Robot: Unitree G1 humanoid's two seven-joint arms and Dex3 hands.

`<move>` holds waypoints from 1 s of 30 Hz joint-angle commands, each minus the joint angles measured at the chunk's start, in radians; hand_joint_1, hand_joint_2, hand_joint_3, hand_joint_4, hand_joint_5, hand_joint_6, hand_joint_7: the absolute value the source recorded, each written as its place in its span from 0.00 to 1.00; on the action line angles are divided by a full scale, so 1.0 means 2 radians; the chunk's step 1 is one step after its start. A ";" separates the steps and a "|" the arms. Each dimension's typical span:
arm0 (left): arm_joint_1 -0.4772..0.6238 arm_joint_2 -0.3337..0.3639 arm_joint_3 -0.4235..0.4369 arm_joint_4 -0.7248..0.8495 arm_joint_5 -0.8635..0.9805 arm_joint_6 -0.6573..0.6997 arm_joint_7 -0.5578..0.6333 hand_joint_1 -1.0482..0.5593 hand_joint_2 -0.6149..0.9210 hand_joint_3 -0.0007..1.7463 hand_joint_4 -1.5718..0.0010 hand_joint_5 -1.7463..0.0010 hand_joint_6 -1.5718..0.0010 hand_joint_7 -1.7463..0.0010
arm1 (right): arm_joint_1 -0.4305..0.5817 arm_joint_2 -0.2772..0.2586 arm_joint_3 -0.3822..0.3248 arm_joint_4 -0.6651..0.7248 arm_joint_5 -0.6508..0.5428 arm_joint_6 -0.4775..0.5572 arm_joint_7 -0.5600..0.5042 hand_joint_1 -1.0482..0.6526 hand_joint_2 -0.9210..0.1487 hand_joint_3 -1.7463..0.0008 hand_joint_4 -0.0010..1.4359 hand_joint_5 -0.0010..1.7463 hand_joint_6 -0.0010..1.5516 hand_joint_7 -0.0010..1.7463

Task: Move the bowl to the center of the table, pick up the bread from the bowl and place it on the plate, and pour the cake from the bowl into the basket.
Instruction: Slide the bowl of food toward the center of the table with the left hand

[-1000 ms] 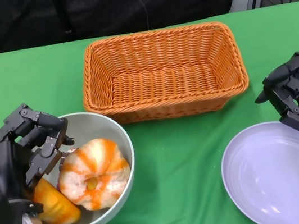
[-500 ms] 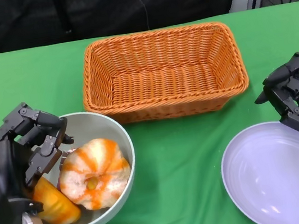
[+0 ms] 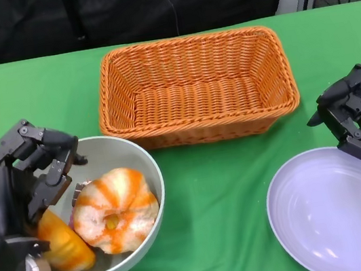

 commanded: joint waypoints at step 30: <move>0.044 0.069 0.004 -0.132 0.046 0.206 0.109 0.20 1.00 0.16 0.73 1.00 0.73 1.00 | 0.000 -0.007 0.001 -0.008 -0.007 0.001 -0.016 0.54 0.13 0.67 0.55 0.84 0.46 0.66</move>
